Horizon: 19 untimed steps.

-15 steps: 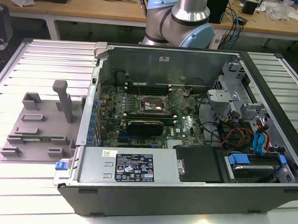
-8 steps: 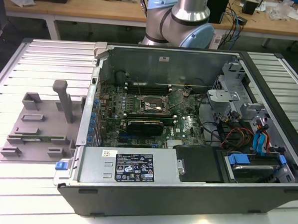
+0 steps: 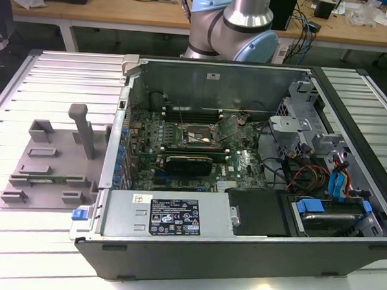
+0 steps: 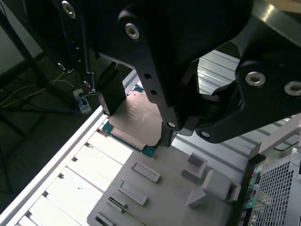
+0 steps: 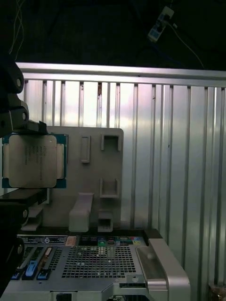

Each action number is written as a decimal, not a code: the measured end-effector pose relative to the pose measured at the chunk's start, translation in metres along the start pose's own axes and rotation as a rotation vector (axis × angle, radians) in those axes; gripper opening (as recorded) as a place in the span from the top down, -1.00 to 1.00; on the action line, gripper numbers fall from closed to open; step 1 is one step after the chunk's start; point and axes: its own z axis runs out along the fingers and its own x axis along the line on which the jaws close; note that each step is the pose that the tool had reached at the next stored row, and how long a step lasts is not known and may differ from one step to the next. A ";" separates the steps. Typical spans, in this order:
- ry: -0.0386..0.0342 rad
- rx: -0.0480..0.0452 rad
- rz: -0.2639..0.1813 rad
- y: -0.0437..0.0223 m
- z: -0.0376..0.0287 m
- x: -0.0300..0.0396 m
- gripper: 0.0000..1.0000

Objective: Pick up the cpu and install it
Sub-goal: 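Pick up the cpu and move it towards the insertion slot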

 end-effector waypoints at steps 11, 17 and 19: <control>-0.0001 0.0000 0.000 -0.0006 0.0003 -0.0236 -0.09; -0.0001 -0.0001 0.000 -0.0012 0.0005 -0.0437 -0.09; -0.0002 0.0000 0.000 -0.0013 0.0006 -0.0475 -0.09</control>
